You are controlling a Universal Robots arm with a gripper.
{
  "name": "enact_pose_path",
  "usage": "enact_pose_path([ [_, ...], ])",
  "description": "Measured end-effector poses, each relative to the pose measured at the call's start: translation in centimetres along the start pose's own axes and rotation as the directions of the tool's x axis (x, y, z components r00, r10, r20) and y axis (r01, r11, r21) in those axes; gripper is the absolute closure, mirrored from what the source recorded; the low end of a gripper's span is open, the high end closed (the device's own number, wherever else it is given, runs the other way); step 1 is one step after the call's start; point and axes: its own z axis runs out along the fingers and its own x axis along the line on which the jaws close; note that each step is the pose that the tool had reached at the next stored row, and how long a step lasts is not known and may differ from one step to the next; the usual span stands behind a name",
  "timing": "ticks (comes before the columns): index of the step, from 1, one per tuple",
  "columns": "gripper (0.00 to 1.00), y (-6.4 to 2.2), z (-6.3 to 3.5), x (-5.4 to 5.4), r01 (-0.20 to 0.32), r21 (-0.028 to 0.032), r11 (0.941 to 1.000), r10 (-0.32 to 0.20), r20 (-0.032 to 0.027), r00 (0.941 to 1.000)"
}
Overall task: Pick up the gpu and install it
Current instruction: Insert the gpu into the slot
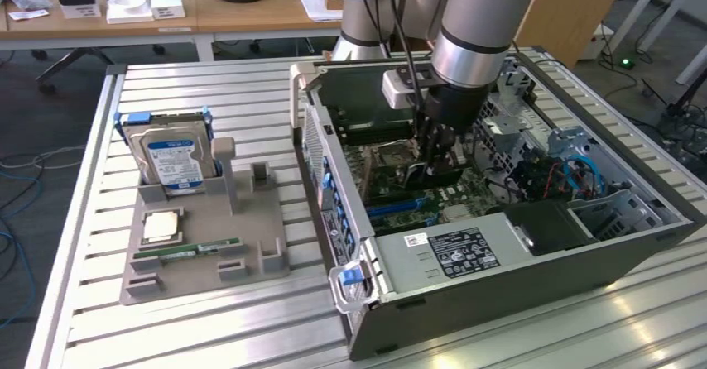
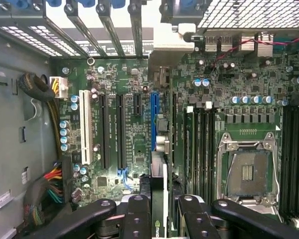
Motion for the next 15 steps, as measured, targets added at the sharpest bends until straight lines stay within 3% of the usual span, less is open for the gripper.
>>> enact_pose_path([
  [15, 0.74, 0.60, 0.67, 0.47, 0.002, 0.0007, 1.0000, -0.002, 0.0002, 1.0000],
])
